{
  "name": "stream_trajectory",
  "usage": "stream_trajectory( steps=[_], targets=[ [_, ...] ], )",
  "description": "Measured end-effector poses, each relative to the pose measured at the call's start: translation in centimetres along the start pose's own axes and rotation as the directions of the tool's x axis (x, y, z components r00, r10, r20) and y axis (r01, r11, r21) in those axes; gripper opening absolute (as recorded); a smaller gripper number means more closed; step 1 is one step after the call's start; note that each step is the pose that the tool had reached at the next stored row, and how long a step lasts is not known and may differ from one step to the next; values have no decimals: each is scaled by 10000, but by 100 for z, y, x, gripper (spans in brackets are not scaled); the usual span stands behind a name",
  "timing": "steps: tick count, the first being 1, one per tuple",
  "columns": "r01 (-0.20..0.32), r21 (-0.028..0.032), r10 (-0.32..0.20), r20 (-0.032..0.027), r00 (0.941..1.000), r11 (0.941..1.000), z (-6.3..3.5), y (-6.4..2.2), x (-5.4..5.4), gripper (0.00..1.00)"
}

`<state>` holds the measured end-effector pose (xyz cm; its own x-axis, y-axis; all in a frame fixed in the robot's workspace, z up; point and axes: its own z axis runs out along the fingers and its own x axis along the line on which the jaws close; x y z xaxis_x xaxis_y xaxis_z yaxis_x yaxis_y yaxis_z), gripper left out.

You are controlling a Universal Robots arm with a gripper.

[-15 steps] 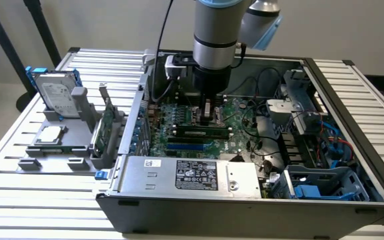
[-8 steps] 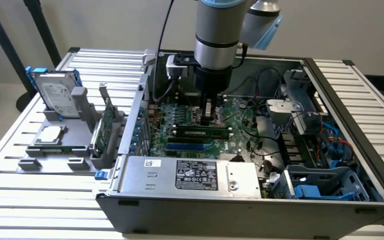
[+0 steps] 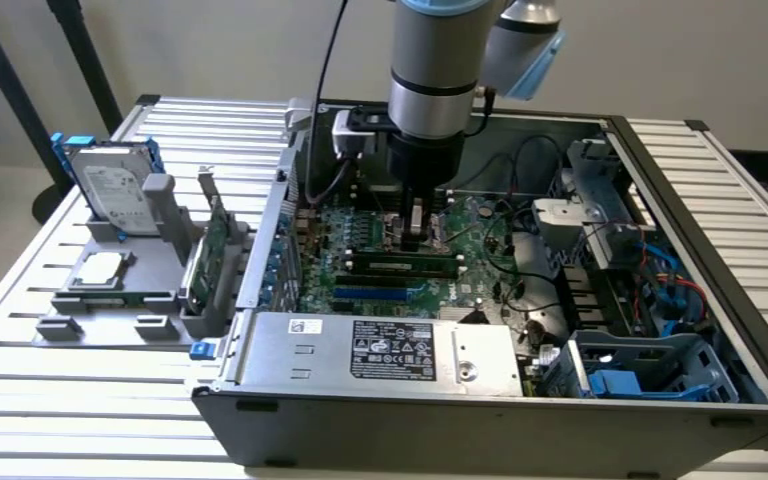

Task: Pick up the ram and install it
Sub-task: 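Press down the ram until it locks into place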

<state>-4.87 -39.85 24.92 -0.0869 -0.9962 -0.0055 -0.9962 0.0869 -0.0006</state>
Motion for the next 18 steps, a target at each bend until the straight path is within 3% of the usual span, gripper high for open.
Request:
stream_trajectory(
  steps=[18],
  targets=[
    [162,-50,-162,-5,9999,9999,130,2,-23,11]
  ],
)
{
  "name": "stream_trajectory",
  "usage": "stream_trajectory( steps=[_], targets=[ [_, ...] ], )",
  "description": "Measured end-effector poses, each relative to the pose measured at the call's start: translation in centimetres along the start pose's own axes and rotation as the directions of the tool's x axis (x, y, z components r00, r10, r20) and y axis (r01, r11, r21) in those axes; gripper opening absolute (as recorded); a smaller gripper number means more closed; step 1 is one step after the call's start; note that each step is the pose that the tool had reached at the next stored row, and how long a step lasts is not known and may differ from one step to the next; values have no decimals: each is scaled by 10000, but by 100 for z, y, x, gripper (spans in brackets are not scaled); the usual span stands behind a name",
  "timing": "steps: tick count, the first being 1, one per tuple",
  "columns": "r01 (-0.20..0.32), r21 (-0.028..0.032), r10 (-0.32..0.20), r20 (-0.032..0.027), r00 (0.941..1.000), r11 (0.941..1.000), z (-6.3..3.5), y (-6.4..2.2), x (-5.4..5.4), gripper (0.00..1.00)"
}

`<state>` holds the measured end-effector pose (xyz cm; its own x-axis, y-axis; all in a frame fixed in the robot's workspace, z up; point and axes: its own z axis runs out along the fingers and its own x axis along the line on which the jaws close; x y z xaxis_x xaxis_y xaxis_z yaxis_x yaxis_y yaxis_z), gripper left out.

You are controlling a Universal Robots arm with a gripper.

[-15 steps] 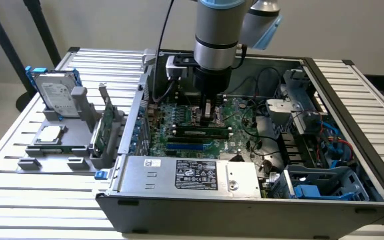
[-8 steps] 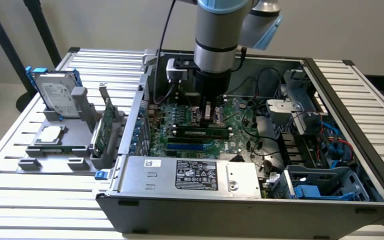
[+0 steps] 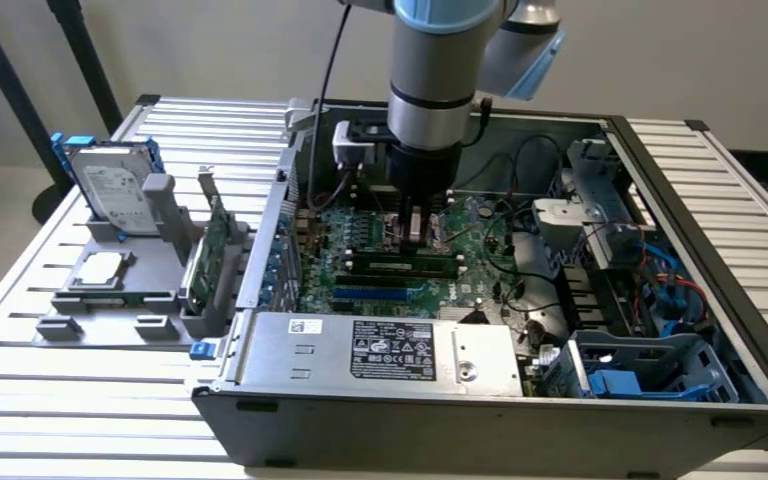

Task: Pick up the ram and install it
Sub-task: 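Press down the ram until it locks into place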

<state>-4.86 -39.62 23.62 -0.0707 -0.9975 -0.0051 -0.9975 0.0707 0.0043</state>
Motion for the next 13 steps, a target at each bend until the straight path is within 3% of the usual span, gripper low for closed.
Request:
stream_trajectory(
  steps=[13],
  targets=[
    [118,-40,-118,-9,9999,9999,70,-15,-9,11]
  ],
)
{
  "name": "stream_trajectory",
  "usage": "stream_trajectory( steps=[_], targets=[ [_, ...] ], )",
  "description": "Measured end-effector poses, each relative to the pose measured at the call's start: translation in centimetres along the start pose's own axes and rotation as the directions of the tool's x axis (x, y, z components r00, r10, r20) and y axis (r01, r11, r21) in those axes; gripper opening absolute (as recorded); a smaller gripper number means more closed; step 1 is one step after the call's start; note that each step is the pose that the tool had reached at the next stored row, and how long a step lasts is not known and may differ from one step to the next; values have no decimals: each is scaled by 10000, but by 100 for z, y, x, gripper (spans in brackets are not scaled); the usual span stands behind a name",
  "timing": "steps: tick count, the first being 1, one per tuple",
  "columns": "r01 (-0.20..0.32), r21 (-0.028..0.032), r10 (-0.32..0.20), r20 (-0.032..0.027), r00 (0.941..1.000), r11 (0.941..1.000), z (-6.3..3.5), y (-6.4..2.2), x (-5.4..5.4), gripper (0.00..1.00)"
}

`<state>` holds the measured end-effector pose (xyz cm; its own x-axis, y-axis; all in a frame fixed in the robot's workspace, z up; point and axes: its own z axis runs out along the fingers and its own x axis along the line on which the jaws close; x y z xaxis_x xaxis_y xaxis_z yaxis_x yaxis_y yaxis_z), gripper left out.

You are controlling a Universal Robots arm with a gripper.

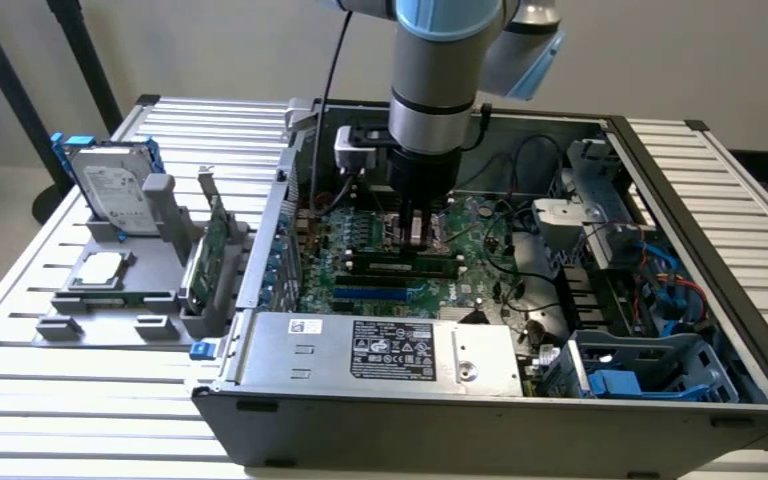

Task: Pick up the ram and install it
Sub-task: 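Press down the ram until it locks into place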

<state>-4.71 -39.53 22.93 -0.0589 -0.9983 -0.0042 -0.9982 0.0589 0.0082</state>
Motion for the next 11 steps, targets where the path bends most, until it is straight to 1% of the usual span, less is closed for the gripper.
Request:
stream_trajectory(
  steps=[1,4,6,7,11],
  targets=[
    [9,3,-9,6,10000,10000,8,-1,-1,11],
    [36,-3,-36,-1,10000,10000,20,-1,0,11],
    [46,-14,-46,4,10000,10000,18,-3,-1,11],
    [46,-14,-46,23,10000,10000,3,-3,-3,11],
    [45,-58,-45,4,10000,10000,-133,-1,-2,11]
  ],
)
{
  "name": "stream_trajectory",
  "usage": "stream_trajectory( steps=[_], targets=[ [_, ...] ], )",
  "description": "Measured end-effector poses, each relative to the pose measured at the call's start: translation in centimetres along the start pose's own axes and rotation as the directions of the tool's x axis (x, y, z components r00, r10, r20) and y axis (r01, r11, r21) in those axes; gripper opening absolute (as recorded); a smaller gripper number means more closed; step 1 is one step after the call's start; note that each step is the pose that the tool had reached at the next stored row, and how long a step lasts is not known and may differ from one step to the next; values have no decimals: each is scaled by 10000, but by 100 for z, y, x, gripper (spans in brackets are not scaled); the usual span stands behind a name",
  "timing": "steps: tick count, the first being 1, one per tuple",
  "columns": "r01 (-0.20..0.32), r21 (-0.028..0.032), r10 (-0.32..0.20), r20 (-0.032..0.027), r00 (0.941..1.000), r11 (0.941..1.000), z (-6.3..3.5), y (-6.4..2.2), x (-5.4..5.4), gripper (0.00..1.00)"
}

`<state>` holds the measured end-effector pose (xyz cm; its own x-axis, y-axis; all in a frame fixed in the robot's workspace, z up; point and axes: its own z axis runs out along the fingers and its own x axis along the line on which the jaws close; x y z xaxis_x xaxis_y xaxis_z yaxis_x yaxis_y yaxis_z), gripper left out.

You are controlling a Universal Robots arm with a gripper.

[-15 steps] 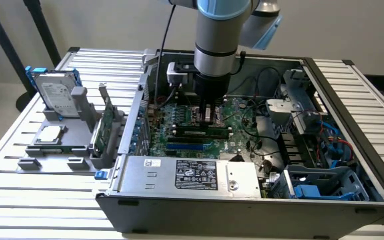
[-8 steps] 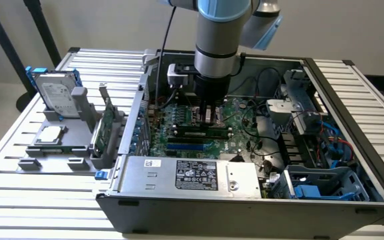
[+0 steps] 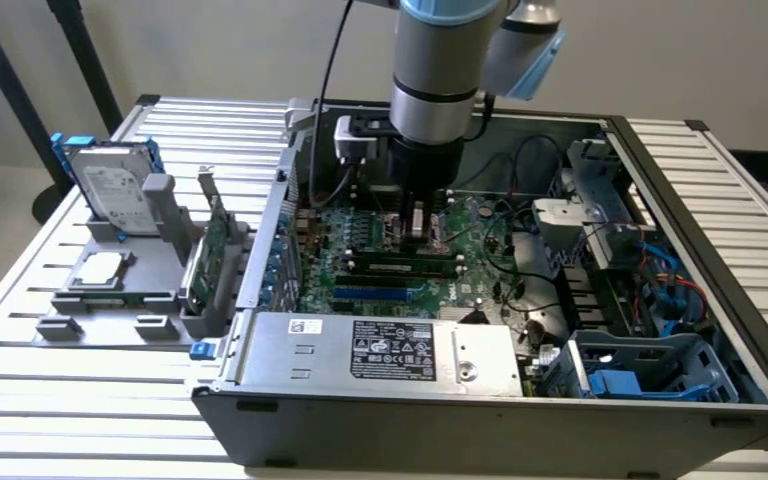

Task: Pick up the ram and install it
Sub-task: 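Press down the ram until it locks into place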

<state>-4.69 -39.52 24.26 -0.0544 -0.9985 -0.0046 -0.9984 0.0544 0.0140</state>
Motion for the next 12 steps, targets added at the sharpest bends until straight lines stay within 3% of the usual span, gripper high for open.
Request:
stream_trajectory(
  steps=[3,12],
  targets=[
    [0,-6,0,-2,10000,10000,-52,1,0,11],
    [0,-5,0,-1,10000,10000,-54,1,0,11]
  ],
)
